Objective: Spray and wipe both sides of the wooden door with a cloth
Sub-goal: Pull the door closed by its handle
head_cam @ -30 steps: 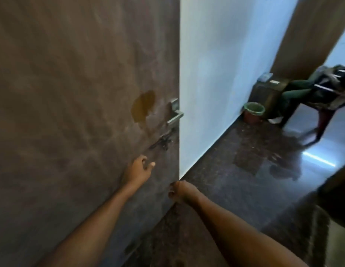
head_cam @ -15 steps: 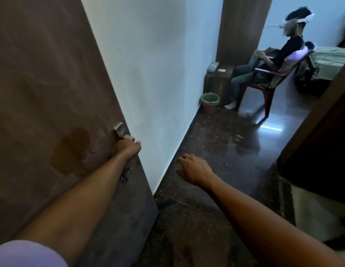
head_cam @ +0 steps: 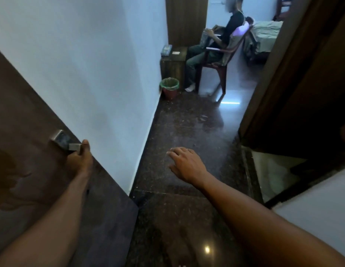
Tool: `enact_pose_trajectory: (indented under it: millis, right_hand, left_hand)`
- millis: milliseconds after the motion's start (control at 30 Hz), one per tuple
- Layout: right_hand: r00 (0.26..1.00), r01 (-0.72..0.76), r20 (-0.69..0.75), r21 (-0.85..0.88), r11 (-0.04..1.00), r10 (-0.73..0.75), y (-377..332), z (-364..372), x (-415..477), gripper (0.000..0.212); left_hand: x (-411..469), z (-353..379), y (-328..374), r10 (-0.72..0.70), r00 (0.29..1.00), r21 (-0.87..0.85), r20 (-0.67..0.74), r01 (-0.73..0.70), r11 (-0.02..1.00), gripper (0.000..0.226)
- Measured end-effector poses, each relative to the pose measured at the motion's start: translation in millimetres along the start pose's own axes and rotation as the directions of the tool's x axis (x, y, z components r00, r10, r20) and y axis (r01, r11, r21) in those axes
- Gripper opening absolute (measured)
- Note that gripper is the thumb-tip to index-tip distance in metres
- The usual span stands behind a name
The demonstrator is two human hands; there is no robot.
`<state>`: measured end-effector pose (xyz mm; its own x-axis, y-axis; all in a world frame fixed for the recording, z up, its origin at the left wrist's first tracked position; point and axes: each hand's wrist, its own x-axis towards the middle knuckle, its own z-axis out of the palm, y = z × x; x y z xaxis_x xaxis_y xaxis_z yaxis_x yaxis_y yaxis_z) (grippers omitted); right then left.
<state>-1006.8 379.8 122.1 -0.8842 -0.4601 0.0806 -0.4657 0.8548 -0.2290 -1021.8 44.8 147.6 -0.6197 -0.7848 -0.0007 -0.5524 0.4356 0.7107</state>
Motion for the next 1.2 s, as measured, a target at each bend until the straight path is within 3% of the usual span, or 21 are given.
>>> enact_pose_trajectory:
  millis: [167, 267, 367, 667, 833, 967, 1200]
  right_hand:
    - [0.996, -0.089, 0.03, 0.038, 0.995, 0.088, 18, 8, -39, 0.05]
    - [0.988, -0.108, 0.118, 0.048, 0.993, 0.101, 14, 18, -56, 0.05]
    - [0.988, -0.128, 0.088, 0.029, 0.991, 0.125, 20, 8, -69, 0.05]
    - [0.976, -0.218, -0.005, 0.048, 0.975, 0.218, 10, -12, -137, 0.043]
    - [0.956, -0.294, -0.009, 0.037, 0.955, 0.294, 7, -24, -221, 0.036]
    - [0.932, -0.359, 0.081, 0.058, 0.931, 0.354, -7, -16, -289, 0.033]
    - [0.862, -0.506, 0.058, 0.086, 0.858, 0.503, -36, -7, -398, 0.033]
  left_hand:
    - [-15, -6, 6, 0.039, 0.999, -0.019, -0.015, -0.039, 0.999, 0.075]
    - [-10, -8, -8, 0.022, 0.998, -0.019, -0.059, -0.023, 1.0, 0.081]
    - [-15, -9, 12, 0.038, 0.999, -0.083, -0.006, -0.038, 0.996, 0.078]
    - [-199, 29, 17, 0.229, 0.963, -0.125, 0.142, -0.212, 0.969, 0.068]
    - [-313, 21, 7, 0.39, 0.887, -0.174, 0.248, -0.355, 0.919, 0.075]
    - [-384, 7, -8, 0.492, 0.82, -0.215, 0.292, -0.445, 0.869, 0.061]
    - [-478, -16, -39, 0.589, 0.695, -0.319, 0.413, -0.496, 0.808, 0.058]
